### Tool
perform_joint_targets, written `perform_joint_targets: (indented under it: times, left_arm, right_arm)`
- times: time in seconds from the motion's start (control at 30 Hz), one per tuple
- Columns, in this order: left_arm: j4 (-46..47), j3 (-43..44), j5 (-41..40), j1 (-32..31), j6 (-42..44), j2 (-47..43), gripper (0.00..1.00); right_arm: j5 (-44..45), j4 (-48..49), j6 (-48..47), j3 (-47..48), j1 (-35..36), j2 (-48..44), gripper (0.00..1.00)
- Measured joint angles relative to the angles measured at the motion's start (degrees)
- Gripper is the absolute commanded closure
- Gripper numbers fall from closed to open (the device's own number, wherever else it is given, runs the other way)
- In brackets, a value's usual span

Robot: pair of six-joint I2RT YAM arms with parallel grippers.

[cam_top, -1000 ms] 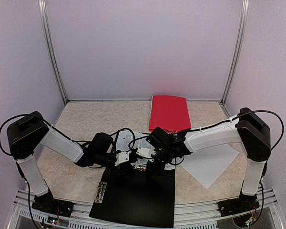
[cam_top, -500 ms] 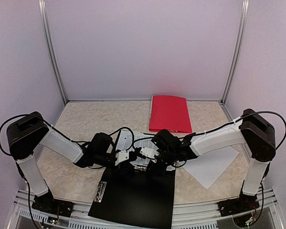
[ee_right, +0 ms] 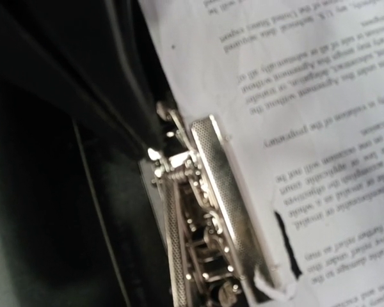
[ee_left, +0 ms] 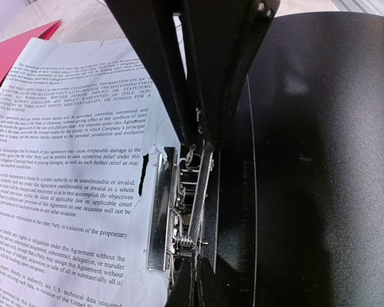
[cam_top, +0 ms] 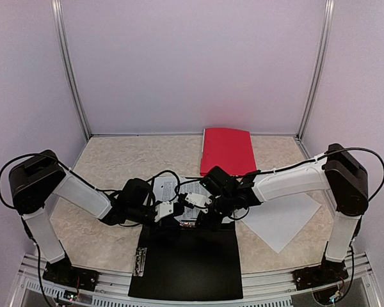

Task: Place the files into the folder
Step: Clamp the file at the center of the board.

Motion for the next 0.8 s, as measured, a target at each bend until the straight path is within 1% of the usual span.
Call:
perform_joint_targets:
  times: [0.13, 0.33, 0.53, 0.67, 0.77, 0.8]
  left_arm:
    - [-0.1, 0.0, -0.1, 0.0, 0.0, 0.0, 1.00]
    - [-0.2, 0.1, -1.3, -0.1, -0.6, 0.0, 1.00]
    - [-0.2, 0.3, -3.1, 0.2, -1.1, 0.0, 1.00]
    - [-0.2, 0.3, -3.2, 0.2, -1.3, 0.0, 1.00]
    - [-0.2, 0.3, -3.2, 0.2, -1.3, 0.0, 1.00]
    - [-0.2, 0.3, -3.2, 0.2, -1.3, 0.0, 1.00]
  right_arm:
    - [0.0, -0.2, 0.3, 0.1, 0.0, 0.0, 0.92]
    - [0.5, -0.5, 4.3, 0.7, 0.1, -0.3, 0.79]
    - [1.3, -1.4, 10.4, 0.6, 0.1, -0.7, 0.78]
    - [2.3, -0.4, 13.7, 0.5, 0.1, -1.0, 0.73]
    - [3.1, 1.9, 16.3, -1.0, 0.1, -2.1, 0.71]
    - [3.5, 2.9, 17.2, -1.8, 0.1, -2.8, 0.68]
